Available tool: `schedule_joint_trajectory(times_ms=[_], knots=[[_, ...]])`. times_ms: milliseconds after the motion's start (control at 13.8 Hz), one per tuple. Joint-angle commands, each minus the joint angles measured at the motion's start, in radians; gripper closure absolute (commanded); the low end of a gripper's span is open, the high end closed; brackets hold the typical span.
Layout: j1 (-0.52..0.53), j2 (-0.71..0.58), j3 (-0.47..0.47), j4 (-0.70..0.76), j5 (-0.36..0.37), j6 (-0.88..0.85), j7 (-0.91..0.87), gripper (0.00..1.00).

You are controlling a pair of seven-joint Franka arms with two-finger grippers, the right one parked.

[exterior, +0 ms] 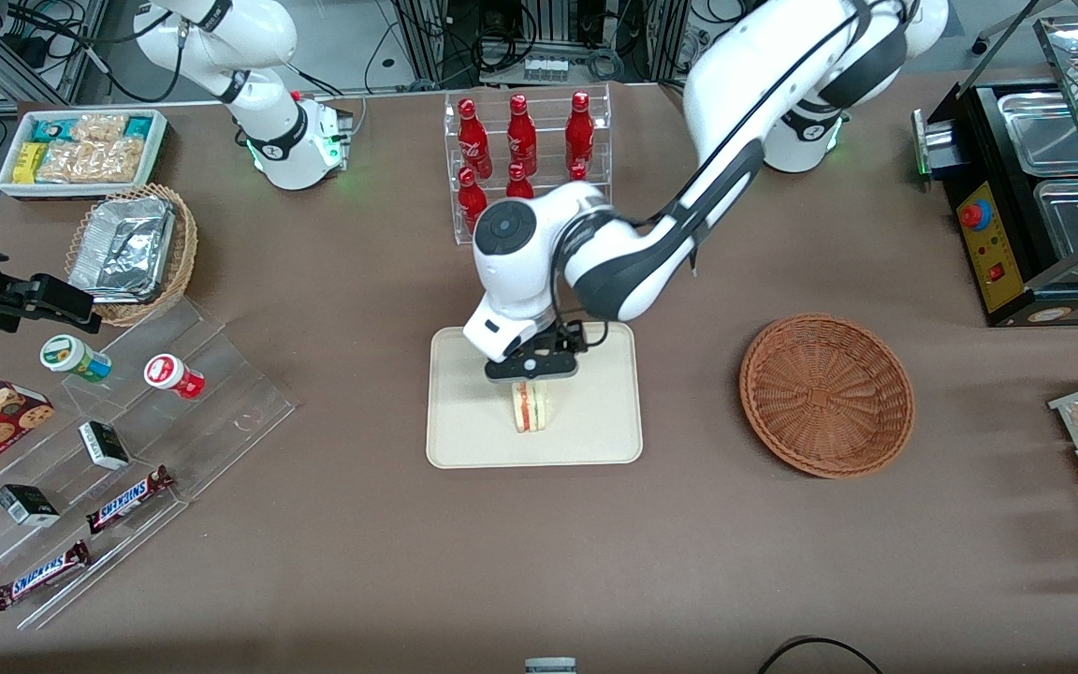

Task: Place sandwich from basket to tray

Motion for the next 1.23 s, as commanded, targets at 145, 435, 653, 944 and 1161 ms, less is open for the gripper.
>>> schedule_joint_trajectory(times_ms=[145,435,653,944,1161], knots=[[0.133,-0.263,-0.001,-0.047,-0.126,-0.281,0.002,0.01],[0.254,-0.415,-0.001,-0.102,-0.168,-0.403,0.113,0.01],[0.366,-0.492,-0.001,-0.128,-0.219,-0.443,0.269,0.01],[0.51,-0.552,-0.002,-0.133,-0.257,-0.507,0.454,0.01],[0.545,-0.599,0.08,-0.135,-0.292,-0.564,0.658,0.01]])
